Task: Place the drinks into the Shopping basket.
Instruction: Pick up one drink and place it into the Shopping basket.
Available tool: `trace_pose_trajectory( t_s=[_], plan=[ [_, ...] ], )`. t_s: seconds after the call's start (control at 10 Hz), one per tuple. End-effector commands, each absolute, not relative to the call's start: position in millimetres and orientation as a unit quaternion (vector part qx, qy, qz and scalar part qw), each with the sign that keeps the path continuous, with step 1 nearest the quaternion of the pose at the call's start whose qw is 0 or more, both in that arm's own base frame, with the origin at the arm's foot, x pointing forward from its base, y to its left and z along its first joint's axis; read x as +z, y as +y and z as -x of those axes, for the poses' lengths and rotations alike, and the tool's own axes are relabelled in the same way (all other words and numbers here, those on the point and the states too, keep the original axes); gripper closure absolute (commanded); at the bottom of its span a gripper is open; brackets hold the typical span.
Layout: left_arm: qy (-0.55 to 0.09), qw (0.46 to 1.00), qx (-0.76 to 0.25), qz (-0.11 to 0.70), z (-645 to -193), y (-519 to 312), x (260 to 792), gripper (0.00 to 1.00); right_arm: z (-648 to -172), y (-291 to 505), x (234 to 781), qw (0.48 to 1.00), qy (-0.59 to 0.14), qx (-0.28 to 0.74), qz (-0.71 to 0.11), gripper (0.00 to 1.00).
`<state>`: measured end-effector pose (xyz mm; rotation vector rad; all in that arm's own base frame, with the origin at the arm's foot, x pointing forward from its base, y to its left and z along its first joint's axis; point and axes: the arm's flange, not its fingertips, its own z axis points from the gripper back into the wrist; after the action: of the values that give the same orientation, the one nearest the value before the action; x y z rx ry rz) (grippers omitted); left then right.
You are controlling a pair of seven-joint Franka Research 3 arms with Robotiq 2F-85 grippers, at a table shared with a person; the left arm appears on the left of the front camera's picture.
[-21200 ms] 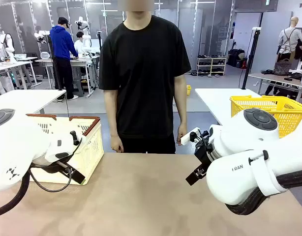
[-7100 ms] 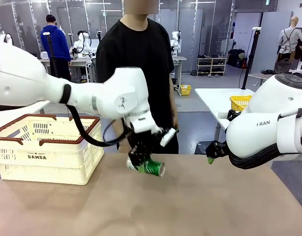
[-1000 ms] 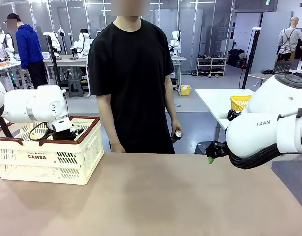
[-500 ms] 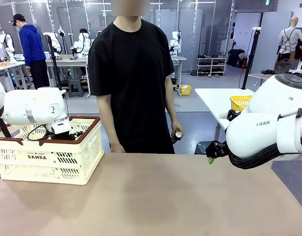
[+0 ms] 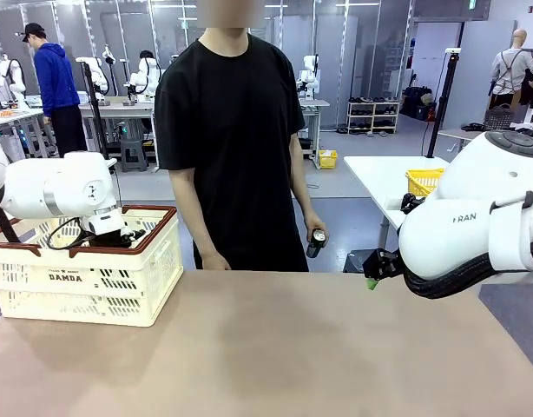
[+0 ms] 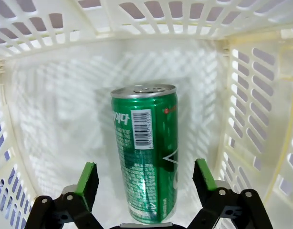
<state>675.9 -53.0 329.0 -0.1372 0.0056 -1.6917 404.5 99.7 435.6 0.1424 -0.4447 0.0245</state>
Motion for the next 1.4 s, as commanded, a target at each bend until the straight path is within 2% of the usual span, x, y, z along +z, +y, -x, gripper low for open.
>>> trace_pose_trajectory(
  t_s=[0.0,0.1,0.9,1.3],
  plan=[
    [-0.009,0.677,-0.733,0.072,-672.0,-48.3,341.2,0.01,-404.5,98.8,434.8,0.973,-0.219,0.011,-0.072,0.0],
    [0.002,0.661,-0.748,0.061,-675.9,-53.0,329.0,0.01,-404.5,98.8,434.8,0.973,-0.219,0.011,-0.072,0.0],
    [0.002,0.663,-0.746,0.06,-676.0,-52.5,330.1,0.01,-404.5,98.8,434.8,0.973,-0.219,0.011,-0.072,0.0],
    [-0.022,0.674,-0.738,0.023,-670.1,-33.1,396.9,0.01,-404.5,98.8,434.8,0.973,-0.219,0.011,-0.072,0.0]
  ],
)
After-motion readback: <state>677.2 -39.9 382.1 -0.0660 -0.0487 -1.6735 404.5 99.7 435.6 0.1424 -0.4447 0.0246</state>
